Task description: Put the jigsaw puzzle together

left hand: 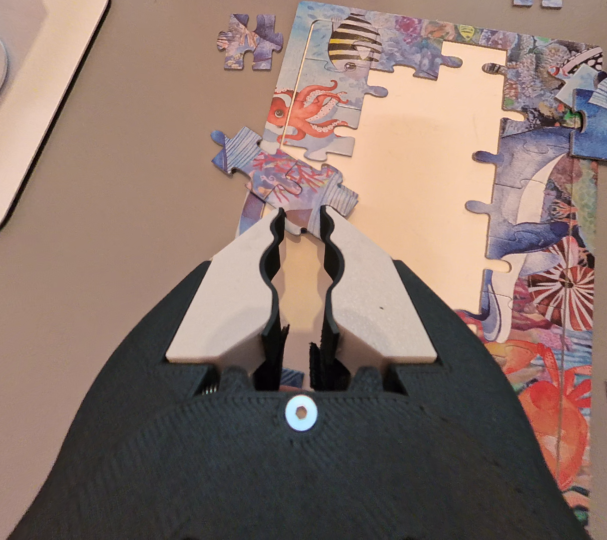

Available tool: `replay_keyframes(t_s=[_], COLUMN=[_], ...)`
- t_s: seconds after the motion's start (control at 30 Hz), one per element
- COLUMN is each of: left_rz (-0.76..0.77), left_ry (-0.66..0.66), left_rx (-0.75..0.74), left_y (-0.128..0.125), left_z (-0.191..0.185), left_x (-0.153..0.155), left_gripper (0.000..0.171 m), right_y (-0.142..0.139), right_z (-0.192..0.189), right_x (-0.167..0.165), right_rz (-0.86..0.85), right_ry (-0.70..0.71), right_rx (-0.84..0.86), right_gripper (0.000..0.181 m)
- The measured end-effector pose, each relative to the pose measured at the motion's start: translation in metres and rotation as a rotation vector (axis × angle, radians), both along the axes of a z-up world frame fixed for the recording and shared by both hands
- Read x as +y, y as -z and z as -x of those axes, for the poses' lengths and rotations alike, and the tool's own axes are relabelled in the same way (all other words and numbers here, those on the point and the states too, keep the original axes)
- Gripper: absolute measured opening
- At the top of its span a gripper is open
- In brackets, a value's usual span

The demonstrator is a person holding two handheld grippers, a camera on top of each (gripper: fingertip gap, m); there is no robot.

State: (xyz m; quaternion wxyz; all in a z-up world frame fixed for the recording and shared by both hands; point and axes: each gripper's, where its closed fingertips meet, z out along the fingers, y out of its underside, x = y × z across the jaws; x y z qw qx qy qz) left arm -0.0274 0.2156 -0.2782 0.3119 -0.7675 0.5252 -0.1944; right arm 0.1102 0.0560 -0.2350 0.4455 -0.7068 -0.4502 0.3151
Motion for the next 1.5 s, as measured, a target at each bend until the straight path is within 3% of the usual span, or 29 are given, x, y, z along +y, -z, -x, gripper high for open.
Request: replay_keyframes(t_s=[0.6,0.77,0.87,1.03,1.27,1.5], left_rz=[0.067,0.074,0.047,-0.068,-0.060,-0.024], left_ry=[-0.028,-0.054,-0.072,-0.061,-0.049,0.011], left_rx=[0.042,0.072,0.036,0.011,0.024,0.061], left_y=[0.000,-0.005,-0.027,-0.055,-0.026,-0.002], left_z=[0.015,0.026,0.025,-0.005,-0.061,-0.087], left_x=[-0.050,-0.060,-0.049,-0.002,0.072,0.087], left_gripper=[0.019,0.035,0.047,0.048,0.038,0.040], right_y=[0.001,0.001,0.001,0.001,-0.001,0.000], right_z=[0.001,0.000,0.000,0.000,-0.001,0.002], right_x=[-0.001,-0.001,-0.001,-0.001,-0.001,-0.004], right_rz=[-0.005,-0.009,-0.011,-0.009,-0.009,-0.022], right_ry=[-0.004,-0.001,-0.001,-0.002,-0.002,-0.013], right_rx=[-0.006,-0.011,-0.013,-0.012,0.004,-0.011], right_gripper=[0.012,0.012,0.012,0.011,0.009,0.008])
